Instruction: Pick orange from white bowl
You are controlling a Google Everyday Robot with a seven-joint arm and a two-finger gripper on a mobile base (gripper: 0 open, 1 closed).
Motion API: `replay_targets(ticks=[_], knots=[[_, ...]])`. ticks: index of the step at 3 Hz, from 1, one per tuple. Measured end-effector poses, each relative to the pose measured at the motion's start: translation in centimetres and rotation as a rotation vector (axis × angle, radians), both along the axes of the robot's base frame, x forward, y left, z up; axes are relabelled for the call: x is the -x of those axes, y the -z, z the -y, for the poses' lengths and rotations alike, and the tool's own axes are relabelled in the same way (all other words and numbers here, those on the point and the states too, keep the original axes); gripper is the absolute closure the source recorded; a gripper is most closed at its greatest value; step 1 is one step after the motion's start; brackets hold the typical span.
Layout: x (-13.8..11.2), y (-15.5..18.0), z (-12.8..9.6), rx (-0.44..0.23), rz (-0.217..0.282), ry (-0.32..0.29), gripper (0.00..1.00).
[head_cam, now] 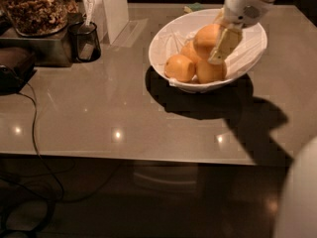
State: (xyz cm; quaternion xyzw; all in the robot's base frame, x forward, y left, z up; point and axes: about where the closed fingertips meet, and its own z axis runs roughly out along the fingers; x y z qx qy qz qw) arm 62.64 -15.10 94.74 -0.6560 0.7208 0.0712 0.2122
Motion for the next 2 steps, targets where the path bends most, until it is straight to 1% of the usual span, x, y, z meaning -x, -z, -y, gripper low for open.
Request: replay_targets(ticks=[1, 2], knots=[[4.6, -1.2, 2.6, -0.082, 0.009, 0.05, 1.0], [8.2, -0.7, 3.8, -0.135, -0.023, 0.075, 1.0]])
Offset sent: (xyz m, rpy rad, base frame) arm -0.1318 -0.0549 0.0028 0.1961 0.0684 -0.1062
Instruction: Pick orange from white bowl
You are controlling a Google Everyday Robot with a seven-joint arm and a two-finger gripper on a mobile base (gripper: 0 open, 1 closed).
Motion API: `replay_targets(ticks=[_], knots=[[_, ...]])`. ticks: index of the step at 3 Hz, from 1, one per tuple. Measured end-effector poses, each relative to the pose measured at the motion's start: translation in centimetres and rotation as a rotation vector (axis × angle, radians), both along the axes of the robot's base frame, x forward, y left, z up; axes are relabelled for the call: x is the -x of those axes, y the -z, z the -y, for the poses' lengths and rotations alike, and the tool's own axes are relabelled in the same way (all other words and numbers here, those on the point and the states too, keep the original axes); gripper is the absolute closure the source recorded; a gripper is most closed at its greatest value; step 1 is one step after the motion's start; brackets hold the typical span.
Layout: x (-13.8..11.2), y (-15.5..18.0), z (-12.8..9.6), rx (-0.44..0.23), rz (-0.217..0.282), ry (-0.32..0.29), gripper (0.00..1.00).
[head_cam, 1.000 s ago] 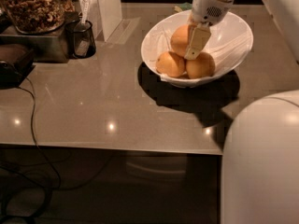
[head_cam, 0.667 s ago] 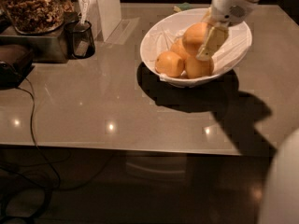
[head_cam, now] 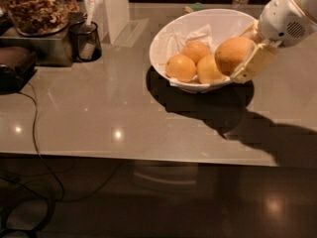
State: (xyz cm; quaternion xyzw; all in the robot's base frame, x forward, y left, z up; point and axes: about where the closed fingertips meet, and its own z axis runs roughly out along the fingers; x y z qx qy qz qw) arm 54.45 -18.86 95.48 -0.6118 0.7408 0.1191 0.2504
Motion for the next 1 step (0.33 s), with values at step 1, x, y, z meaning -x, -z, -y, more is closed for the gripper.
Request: replay_targets(ticks=[1], knots=[[0.27, 0.35, 0.32, -0.002, -0.008, 0.007, 1.0]])
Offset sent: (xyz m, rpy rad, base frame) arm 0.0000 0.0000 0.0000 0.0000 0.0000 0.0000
